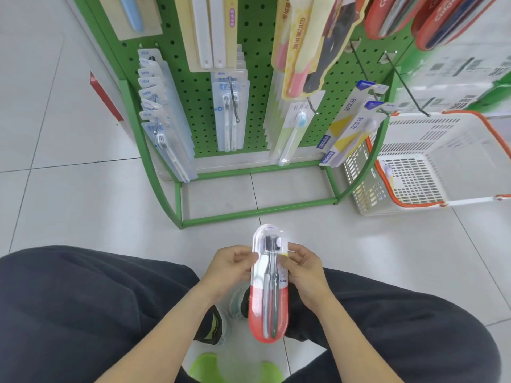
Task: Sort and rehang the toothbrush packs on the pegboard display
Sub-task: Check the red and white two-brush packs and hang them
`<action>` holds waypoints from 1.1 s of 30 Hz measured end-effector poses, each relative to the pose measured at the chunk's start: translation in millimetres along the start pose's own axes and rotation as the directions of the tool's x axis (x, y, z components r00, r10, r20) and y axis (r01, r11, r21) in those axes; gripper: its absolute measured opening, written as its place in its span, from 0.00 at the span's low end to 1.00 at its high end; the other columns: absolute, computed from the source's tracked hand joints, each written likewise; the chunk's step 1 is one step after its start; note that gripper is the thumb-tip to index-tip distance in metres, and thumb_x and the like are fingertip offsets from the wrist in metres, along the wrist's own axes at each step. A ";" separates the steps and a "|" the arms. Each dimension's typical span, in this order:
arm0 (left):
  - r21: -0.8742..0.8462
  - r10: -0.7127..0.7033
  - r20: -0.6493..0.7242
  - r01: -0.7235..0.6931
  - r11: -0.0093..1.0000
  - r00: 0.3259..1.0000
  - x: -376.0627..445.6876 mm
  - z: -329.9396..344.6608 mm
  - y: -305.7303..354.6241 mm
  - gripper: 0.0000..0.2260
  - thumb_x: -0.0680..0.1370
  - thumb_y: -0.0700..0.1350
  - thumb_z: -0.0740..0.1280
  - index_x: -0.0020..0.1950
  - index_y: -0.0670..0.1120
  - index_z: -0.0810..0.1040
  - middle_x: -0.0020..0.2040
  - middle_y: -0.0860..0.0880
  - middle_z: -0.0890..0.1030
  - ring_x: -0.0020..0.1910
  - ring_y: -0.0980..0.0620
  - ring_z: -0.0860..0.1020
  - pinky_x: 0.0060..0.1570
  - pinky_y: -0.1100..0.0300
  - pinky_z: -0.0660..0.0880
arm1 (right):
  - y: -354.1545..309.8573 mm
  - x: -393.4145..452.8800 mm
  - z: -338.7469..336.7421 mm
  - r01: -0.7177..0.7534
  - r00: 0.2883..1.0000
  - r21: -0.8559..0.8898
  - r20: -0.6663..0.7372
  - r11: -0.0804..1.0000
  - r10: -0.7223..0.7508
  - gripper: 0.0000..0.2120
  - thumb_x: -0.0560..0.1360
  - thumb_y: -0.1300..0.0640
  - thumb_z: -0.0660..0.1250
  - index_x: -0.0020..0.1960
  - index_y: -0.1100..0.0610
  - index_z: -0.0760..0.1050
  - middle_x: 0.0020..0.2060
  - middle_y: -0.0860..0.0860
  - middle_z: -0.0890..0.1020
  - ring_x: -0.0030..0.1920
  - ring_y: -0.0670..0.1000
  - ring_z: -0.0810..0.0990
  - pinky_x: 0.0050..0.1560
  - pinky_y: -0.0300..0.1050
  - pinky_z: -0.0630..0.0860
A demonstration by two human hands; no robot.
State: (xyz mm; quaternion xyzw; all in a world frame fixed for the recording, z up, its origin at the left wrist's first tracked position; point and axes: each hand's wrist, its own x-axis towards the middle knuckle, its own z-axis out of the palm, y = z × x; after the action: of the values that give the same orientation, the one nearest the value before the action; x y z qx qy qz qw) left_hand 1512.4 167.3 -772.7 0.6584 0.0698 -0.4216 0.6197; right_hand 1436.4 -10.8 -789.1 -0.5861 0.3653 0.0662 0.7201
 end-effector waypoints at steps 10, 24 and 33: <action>0.384 0.038 -0.074 -0.006 0.923 0.997 4.9 5.7 -13.8 0.05 0.77 0.42 0.73 0.51 0.46 0.81 0.46 0.49 0.86 0.45 0.52 0.84 0.52 0.53 0.82 | 7.9 0.2 5.8 -0.037 0.999 -0.116 0.021 0.993 0.039 0.15 0.72 0.68 0.75 0.57 0.64 0.76 0.50 0.60 0.86 0.48 0.63 0.86 0.50 0.63 0.83; 0.224 -0.009 0.085 -0.010 0.975 0.996 4.7 7.8 -15.5 0.08 0.81 0.41 0.68 0.60 0.47 0.78 0.52 0.47 0.86 0.49 0.49 0.85 0.54 0.51 0.82 | 1.0 -2.8 5.0 -0.050 0.997 0.047 -0.055 0.998 0.053 0.10 0.77 0.65 0.72 0.58 0.63 0.79 0.48 0.58 0.87 0.47 0.59 0.87 0.46 0.51 0.85; 0.212 0.041 -0.204 0.004 0.977 0.978 4.5 9.2 -21.3 0.08 0.81 0.40 0.68 0.59 0.46 0.80 0.51 0.48 0.85 0.48 0.50 0.84 0.45 0.60 0.81 | 15.9 -10.8 18.6 -0.022 0.999 -0.071 0.032 0.997 0.024 0.16 0.74 0.60 0.77 0.59 0.61 0.79 0.50 0.56 0.87 0.52 0.58 0.87 0.57 0.60 0.82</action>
State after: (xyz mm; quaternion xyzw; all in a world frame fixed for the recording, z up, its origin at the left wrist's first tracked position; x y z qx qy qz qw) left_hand 1497.9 162.1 -790.5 0.7614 0.0825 -0.3500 0.5394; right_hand 1428.6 14.2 -794.4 -0.6059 0.3576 0.0969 0.7040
